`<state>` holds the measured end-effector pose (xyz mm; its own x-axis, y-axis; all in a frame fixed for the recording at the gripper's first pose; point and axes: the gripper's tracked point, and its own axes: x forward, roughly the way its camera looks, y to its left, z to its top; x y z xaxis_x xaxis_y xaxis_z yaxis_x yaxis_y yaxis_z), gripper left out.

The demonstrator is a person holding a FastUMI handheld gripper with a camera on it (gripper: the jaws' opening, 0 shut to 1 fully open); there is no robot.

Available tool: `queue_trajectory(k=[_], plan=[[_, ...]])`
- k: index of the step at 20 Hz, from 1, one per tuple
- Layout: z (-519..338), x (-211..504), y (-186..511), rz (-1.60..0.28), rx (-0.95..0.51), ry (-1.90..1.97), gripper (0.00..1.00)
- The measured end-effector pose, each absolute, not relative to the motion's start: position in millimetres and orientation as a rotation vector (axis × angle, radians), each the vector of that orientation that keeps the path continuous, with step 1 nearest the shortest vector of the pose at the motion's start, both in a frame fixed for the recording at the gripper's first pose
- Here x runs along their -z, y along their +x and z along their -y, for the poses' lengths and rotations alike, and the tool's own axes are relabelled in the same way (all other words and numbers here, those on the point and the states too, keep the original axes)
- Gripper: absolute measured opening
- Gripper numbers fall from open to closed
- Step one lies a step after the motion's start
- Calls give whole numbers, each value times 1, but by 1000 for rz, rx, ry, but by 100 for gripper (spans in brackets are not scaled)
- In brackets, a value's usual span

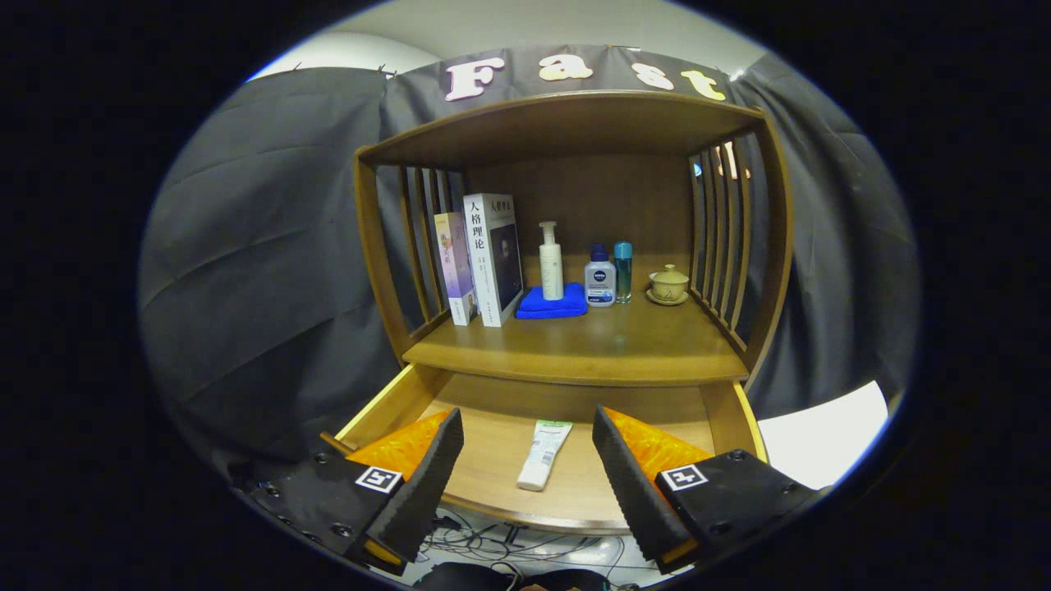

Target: Pull open the drawer, take out the items inside it, and place them on the countertop above the cabinet.

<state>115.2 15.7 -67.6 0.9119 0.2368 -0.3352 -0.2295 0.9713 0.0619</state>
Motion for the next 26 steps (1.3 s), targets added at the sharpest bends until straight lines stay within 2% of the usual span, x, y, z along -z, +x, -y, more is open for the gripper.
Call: queue_trajectory(k=[6,10,16,19,26], plan=[[-23,112,159,-537,-287,-47,98],[-30,160,168,-735,-333,-66,98],[-45,207,194,-909,-343,-127,98],[-35,236,205,-978,-303,-236,100],[-42,265,218,-1108,-272,-137,100]])
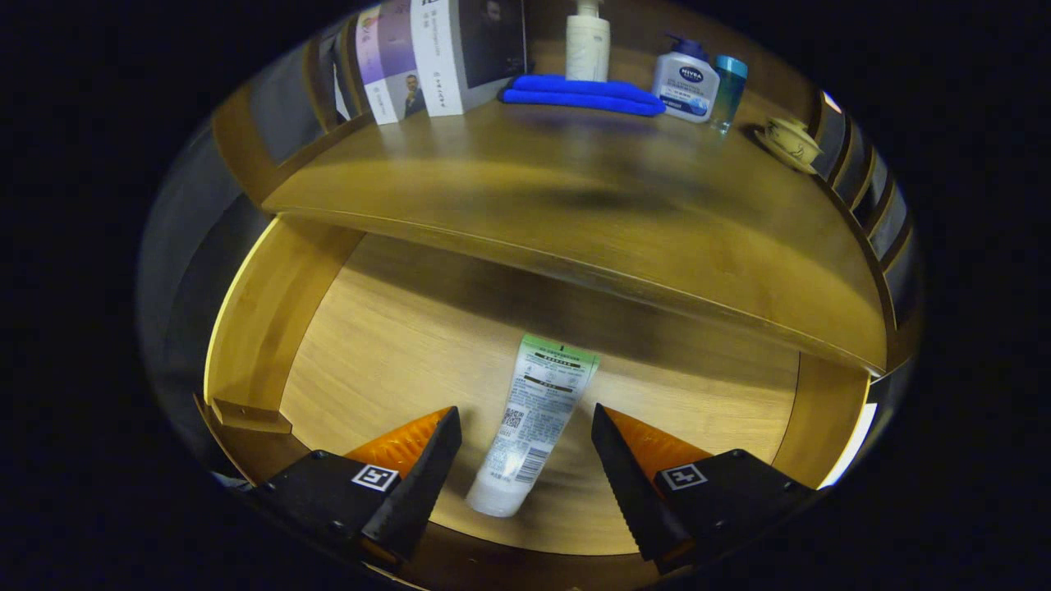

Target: Pull open the drawer, take out the items inside it, and place them on the countertop above the cabinet.

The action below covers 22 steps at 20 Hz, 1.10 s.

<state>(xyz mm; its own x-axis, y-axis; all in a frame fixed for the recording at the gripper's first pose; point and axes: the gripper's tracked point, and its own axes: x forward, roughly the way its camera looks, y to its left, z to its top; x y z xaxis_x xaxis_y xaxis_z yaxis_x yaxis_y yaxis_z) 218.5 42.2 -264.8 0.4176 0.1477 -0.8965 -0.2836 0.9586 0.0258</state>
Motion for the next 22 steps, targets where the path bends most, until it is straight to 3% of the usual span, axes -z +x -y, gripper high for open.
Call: queue_trajectory(k=[1,4,6,7,9,11,12,13,22], plan=[[-44,269,218,-1131,-276,-134,100],[-45,280,218,-1171,-271,-127,77],[-46,289,215,-1214,-281,-134,74],[-45,288,212,-1223,-283,-125,60],[-48,288,212,-1225,-309,-103,52],[-45,283,214,-1201,-315,-87,34],[-45,286,216,-1187,-308,-70,33],[-42,279,219,-1180,-300,-38,24],[-33,242,203,-1113,-338,42,23]])
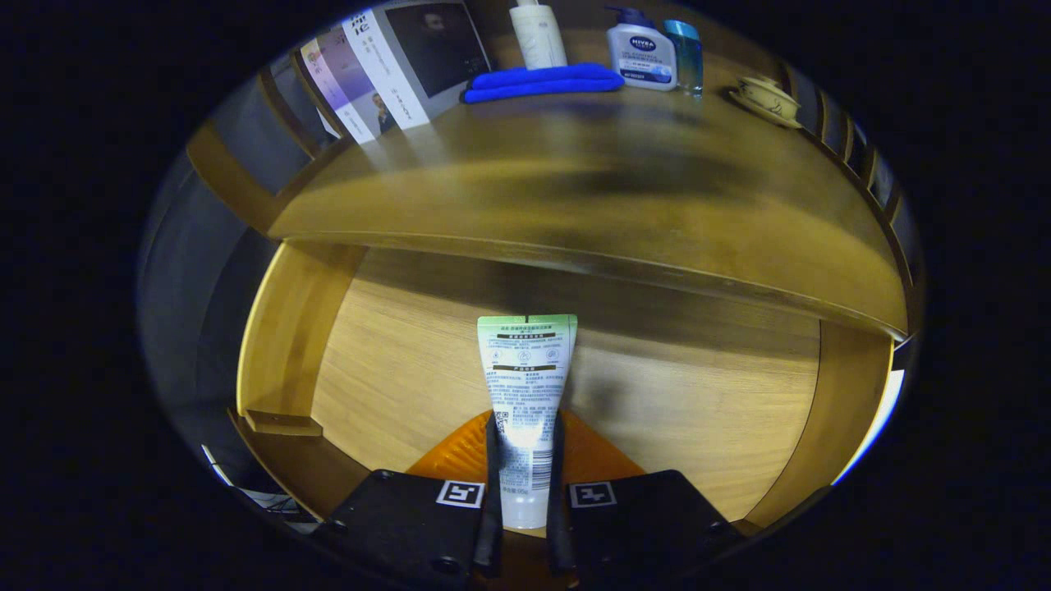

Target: Pull open the drawer, take out the items inside it, and place them on the countertop above the cabinet.

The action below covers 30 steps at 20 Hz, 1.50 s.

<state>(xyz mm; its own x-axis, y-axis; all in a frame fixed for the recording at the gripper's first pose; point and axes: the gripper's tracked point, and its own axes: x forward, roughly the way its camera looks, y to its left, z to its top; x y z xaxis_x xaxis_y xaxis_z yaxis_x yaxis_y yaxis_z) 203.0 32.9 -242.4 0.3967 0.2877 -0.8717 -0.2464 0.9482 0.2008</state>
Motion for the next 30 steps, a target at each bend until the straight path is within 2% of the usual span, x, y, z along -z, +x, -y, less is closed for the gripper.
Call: queue_trajectory(k=[8,12,21,30], plan=[[-45,181,169,-982,-450,88,23],[-42,150,165,-909,-460,125,23],[-14,96,207,-731,-352,236,23],[-13,92,283,-682,-232,389,24]])
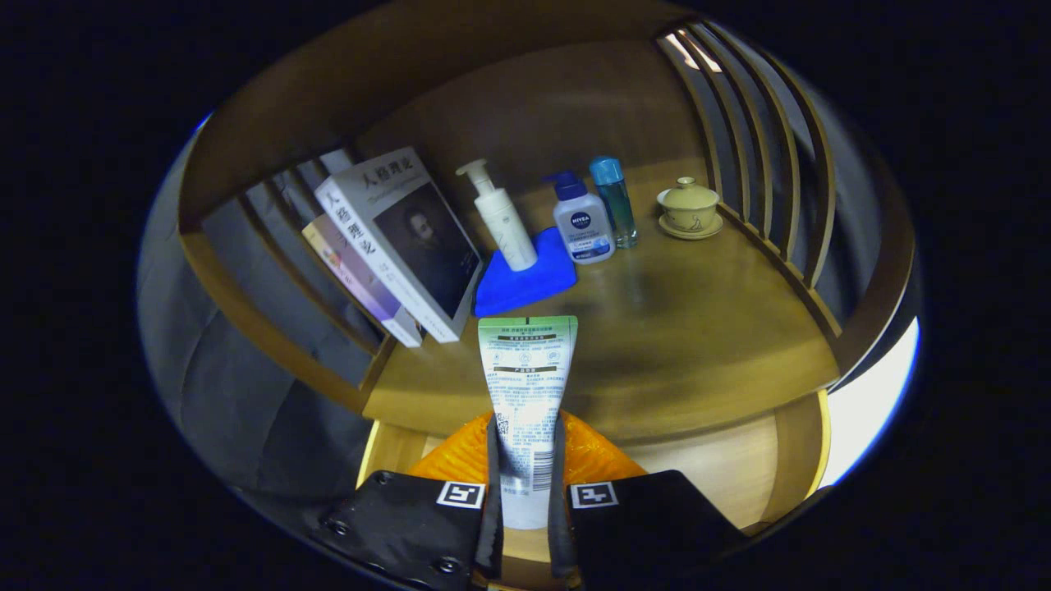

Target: Pull open the drawer, take out the items inside it, and place them on the countertop above the cabinet.

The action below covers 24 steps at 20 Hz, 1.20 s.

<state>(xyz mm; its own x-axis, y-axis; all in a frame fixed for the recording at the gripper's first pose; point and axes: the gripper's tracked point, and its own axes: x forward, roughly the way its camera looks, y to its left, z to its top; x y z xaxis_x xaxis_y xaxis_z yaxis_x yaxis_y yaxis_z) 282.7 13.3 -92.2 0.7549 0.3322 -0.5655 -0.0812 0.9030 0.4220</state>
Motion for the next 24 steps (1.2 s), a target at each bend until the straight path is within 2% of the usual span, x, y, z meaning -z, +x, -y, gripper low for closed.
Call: queue_trajectory(k=[7,9,12,18,23,24], plan=[[1,102,340,-652,-93,532,26],[2,105,348,-647,-80,543,30],[0,120,352,-670,-75,531,30],[-5,122,354,-622,-92,596,47],[-3,102,328,-493,-112,524,98],[-3,96,319,-457,-119,473,98]])
